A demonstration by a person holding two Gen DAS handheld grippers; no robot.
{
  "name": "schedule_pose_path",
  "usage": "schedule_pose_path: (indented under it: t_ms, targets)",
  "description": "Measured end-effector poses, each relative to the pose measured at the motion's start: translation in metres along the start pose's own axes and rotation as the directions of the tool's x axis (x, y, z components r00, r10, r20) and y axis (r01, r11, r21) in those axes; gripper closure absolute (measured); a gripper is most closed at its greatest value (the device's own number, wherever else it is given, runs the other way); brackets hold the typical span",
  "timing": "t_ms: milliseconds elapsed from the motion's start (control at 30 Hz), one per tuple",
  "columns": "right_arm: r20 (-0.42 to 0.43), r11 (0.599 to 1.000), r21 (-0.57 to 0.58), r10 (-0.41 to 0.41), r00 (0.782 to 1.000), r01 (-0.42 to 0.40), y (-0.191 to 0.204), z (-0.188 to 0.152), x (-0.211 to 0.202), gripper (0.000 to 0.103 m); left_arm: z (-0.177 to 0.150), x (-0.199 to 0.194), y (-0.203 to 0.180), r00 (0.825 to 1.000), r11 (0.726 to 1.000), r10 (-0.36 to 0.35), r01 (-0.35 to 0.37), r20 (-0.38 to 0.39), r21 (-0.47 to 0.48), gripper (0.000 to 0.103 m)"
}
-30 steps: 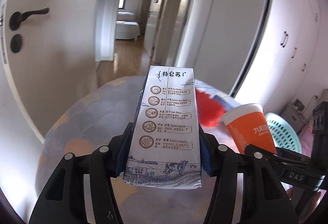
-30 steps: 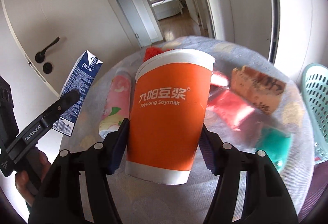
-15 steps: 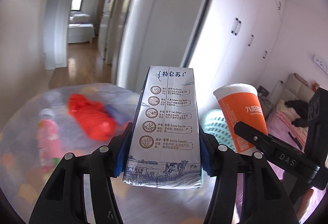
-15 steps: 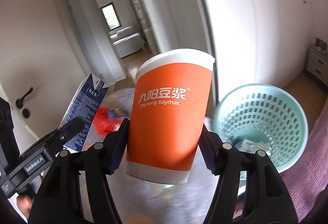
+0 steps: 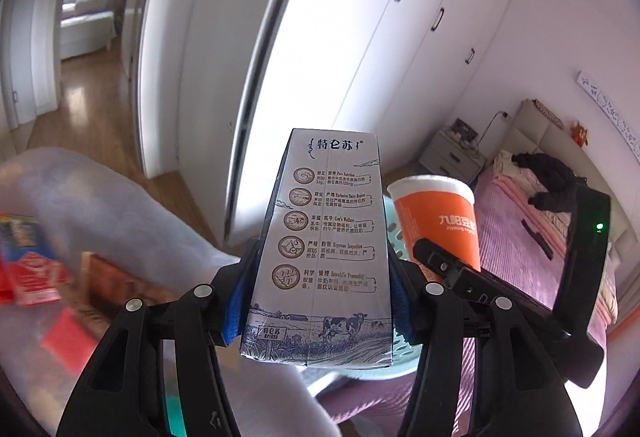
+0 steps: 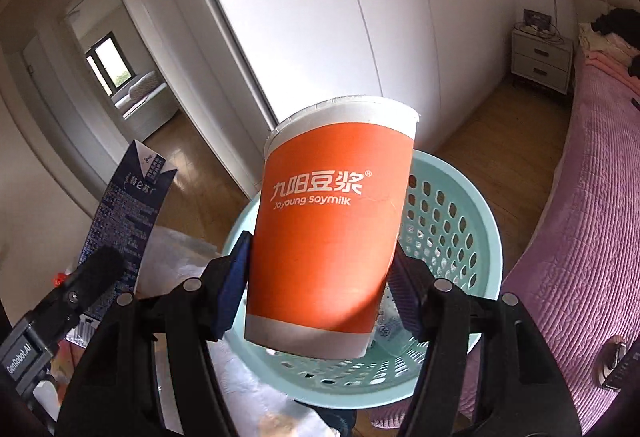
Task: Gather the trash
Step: 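Carry both items over the teal basket and open both tools to drop them, then grasp the pink yogurt bottle with the left tool while the right tool grasps the blue-red box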
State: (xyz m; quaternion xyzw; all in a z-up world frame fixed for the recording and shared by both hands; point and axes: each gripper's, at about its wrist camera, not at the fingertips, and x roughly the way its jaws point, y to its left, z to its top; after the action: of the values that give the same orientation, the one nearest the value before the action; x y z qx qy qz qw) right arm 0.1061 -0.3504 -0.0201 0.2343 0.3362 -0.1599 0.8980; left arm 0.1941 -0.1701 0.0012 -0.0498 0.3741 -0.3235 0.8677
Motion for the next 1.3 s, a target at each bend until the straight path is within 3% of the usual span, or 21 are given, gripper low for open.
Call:
schedule_pose_path:
  t_ms: [167, 300, 367, 433, 600, 733, 933, 1100, 1300]
  targets:
    - [-0.043, 0.998, 0.044, -0.045, 0.998, 0.047, -0.022, 0.003, 0.023, 0.042, 0.000, 0.051, -0.011, 0.997, 0.998, 0.043, -0.040, -0.065, 0.046, 0.049]
    - [-0.088, 0.996, 0.078, -0.041, 0.995, 0.048, -0.038, 0.002, 0.036, 0.040, -0.001, 0.071, -0.013, 0.995, 0.999, 0.028, -0.024, -0.094, 0.038, 0.048]
    - [-0.102, 0.996, 0.078, -0.031, 0.994, 0.039, -0.044, 0.000, 0.041, 0.040, -0.002, 0.072, -0.013, 0.995, 0.999, 0.003, 0.001, -0.103, 0.034, 0.037]
    - [-0.100, 0.997, 0.071, -0.032, 0.995, 0.039, -0.046, -0.001, 0.038, 0.038, -0.002, 0.062, -0.006, 0.997, 1.000, 0.002, 0.001, -0.074, 0.030, 0.023]
    - [-0.062, 0.996, 0.081, -0.021, 0.998, 0.026, -0.046, -0.005, 0.016, 0.035, -0.002, 0.030, -0.004, 0.998, 0.998, -0.054, 0.054, -0.018, 0.020, 0.023]
    - [-0.041, 0.998, 0.066, 0.011, 0.999, -0.009, -0.041, -0.006, 0.001, 0.035, -0.004, -0.002, -0.006, 0.999, 0.998, -0.031, 0.029, 0.037, 0.050, 0.023]
    - [-0.007, 0.999, -0.011, 0.052, 0.999, -0.052, -0.002, -0.011, -0.025, 0.035, -0.007, -0.044, 0.003, 0.995, 0.999, 0.006, -0.010, 0.098, 0.045, 0.023]
    - [-0.001, 0.989, -0.090, 0.122, 0.993, -0.121, 0.039, -0.019, -0.040, 0.035, -0.013, -0.101, 0.018, 0.966, 0.990, 0.130, -0.140, 0.221, 0.028, 0.023]
    - [-0.026, 0.952, -0.209, 0.225, 0.974, -0.225, 0.102, -0.036, -0.050, 0.035, -0.022, -0.170, 0.052, 0.904, 0.955, 0.288, -0.296, 0.315, -0.023, 0.020]
